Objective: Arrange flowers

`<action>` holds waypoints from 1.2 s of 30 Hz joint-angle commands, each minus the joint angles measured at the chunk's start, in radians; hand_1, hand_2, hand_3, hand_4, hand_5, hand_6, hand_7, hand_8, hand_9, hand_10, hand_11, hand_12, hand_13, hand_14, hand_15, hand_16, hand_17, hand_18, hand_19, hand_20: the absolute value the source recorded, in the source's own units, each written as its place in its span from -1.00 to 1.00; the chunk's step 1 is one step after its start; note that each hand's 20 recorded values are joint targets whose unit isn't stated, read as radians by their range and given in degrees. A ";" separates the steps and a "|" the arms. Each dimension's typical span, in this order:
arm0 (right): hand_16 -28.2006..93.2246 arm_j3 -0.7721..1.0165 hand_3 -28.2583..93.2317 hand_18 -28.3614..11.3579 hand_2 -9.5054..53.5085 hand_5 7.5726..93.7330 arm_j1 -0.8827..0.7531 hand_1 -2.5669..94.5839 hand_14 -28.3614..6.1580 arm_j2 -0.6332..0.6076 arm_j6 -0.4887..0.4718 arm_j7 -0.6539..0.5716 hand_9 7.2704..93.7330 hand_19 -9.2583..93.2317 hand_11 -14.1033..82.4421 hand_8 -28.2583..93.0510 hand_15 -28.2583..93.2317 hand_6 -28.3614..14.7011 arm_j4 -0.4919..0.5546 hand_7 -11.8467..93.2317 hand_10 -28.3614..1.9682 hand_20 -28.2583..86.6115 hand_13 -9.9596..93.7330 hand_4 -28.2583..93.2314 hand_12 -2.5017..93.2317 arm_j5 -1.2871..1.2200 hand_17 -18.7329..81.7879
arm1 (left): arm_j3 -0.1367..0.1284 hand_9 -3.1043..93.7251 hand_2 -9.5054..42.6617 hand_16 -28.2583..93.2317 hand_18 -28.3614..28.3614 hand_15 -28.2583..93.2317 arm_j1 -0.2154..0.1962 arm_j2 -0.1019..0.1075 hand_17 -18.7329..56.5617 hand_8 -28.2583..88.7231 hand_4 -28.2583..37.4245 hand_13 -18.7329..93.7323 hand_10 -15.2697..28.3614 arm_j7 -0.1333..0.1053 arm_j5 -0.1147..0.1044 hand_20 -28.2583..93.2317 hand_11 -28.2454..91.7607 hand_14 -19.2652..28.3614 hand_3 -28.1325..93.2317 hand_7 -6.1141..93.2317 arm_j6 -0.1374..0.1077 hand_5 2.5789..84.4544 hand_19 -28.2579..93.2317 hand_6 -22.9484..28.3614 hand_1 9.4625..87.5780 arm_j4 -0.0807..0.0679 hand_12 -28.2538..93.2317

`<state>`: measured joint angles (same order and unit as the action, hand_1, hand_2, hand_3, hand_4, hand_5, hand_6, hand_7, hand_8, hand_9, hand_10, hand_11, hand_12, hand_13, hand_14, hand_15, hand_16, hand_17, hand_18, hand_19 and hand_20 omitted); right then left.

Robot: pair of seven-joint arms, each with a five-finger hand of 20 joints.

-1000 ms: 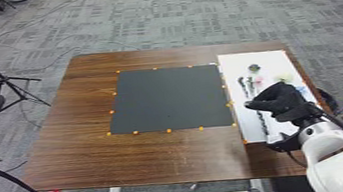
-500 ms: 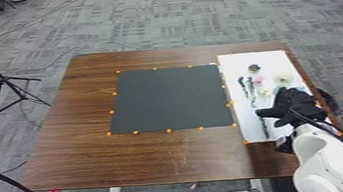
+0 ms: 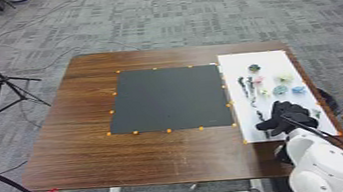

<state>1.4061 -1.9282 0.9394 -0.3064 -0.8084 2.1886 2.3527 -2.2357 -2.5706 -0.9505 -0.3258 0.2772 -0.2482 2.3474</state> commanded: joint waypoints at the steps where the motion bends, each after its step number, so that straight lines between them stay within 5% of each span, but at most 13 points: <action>1: -0.05 -0.059 0.41 -1.00 -1.00 0.45 0.016 -0.09 -0.37 0.016 -0.008 -0.005 0.42 0.80 -0.20 -0.68 0.60 -0.08 -0.039 -0.52 -0.37 0.19 0.25 -1.00 -0.49 0.028 -0.09 | 0.000 -0.37 -0.01 -0.61 0.36 -0.29 0.000 -0.011 -0.59 -0.63 -1.00 -0.31 0.22 -0.003 -0.011 -0.37 -0.41 0.26 0.59 -0.78 -0.010 -0.22 -0.22 0.18 -0.69 0.005 -0.37; 5: -0.04 -0.088 0.48 -1.00 -1.00 0.45 0.030 -0.07 -0.34 0.028 -0.020 0.010 0.43 0.81 -0.13 -0.67 0.61 -0.02 -0.066 -0.45 -0.33 0.19 0.26 -1.00 -0.46 0.031 -0.08 | -0.001 -0.37 -0.01 -0.61 0.36 -0.29 -0.004 -0.015 -0.59 -0.63 -1.00 -0.31 0.23 -0.011 -0.019 -0.37 -0.41 0.26 0.59 -0.78 -0.013 -0.22 -0.22 0.18 -0.68 0.008 -0.37; 11: -0.03 -0.104 0.64 -0.99 -1.00 0.49 0.040 -0.03 -0.28 0.060 -0.091 0.028 0.48 0.83 -0.06 -0.66 0.61 0.06 -0.101 -0.35 -0.27 0.18 0.32 -1.00 -0.43 -0.002 -0.04 | -0.003 -0.36 -0.01 -0.61 0.36 -0.28 -0.016 -0.021 -0.59 -0.63 -1.00 -0.31 0.23 -0.037 -0.061 -0.37 -0.40 0.26 0.59 -0.78 -0.013 -0.22 -0.22 0.19 -0.69 0.011 -0.37; 13: -0.02 -0.108 0.60 -0.99 -1.00 0.51 0.047 0.03 -0.24 0.069 -0.107 0.026 0.51 0.83 -0.04 -0.45 0.60 0.08 -0.114 -0.34 -0.22 0.18 0.35 -1.00 -0.41 -0.020 -0.03 | -0.004 -0.36 -0.01 -0.61 0.36 -0.28 -0.023 -0.024 -0.59 -0.63 -1.00 -0.31 0.23 -0.049 -0.082 -0.37 -0.40 0.26 0.58 -0.78 -0.014 -0.21 -0.22 0.19 -0.68 0.012 -0.37; 16: 0.00 -0.110 0.43 -1.00 -1.00 0.58 0.049 0.22 -0.21 0.081 -0.087 0.045 0.61 0.85 -0.15 -0.28 0.60 0.14 -0.135 -0.31 -0.05 0.17 0.40 -1.00 -0.20 -0.040 0.01 | -0.007 -0.36 -0.01 -0.61 0.36 -0.28 -0.028 -0.026 -0.59 -0.63 -1.00 -0.31 0.23 -0.049 -0.081 -0.37 -0.40 0.27 0.59 -0.78 -0.017 -0.21 -0.22 0.19 -0.68 0.013 -0.37; 22: 0.04 -0.117 0.47 -0.96 -1.00 0.69 0.054 0.27 -0.14 0.093 -0.098 0.030 0.78 0.88 -0.30 -0.20 0.62 0.26 -0.147 -0.23 0.15 0.19 0.48 -0.99 0.06 -0.062 0.09 | -0.006 -0.35 -0.01 -0.62 0.36 -0.27 -0.018 -0.022 -0.59 -0.63 -1.00 -0.31 0.24 -0.045 -0.089 -0.37 -0.40 0.27 0.60 -0.78 -0.013 -0.20 -0.21 0.20 -0.69 0.004 -0.38; 27: 0.15 -0.104 0.57 -0.96 -1.00 0.72 0.048 0.28 -0.07 0.091 -0.068 0.028 0.82 0.89 -0.31 -0.18 0.59 0.30 -0.134 -0.18 0.18 0.20 0.50 -0.99 0.09 -0.098 0.11 | -0.013 -0.35 -0.01 -0.62 0.36 -0.27 -0.027 -0.027 -0.59 -0.63 -1.00 -0.31 0.24 -0.058 -0.122 -0.37 -0.39 0.27 0.60 -0.78 -0.013 -0.20 -0.21 0.20 -0.69 0.001 -0.38; 36: 0.21 -0.074 0.65 -0.99 -1.00 0.76 0.023 0.24 -0.02 0.059 0.090 0.011 0.86 0.93 -0.31 -0.18 0.57 0.31 -0.070 -0.19 0.21 0.20 0.56 -0.94 0.10 -0.055 0.17 | -0.022 -0.35 -0.01 -0.62 0.36 -0.27 -0.041 -0.032 -0.59 -0.63 -1.00 -0.30 0.24 -0.069 -0.147 -0.37 -0.39 0.27 0.60 -0.78 -0.011 -0.20 -0.21 0.20 -0.69 -0.004 -0.38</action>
<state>1.3488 -1.8230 1.0076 -0.2956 -0.7833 2.1037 2.2887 -2.2453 -2.5902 -0.9593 -0.3781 0.1547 -0.2566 2.3489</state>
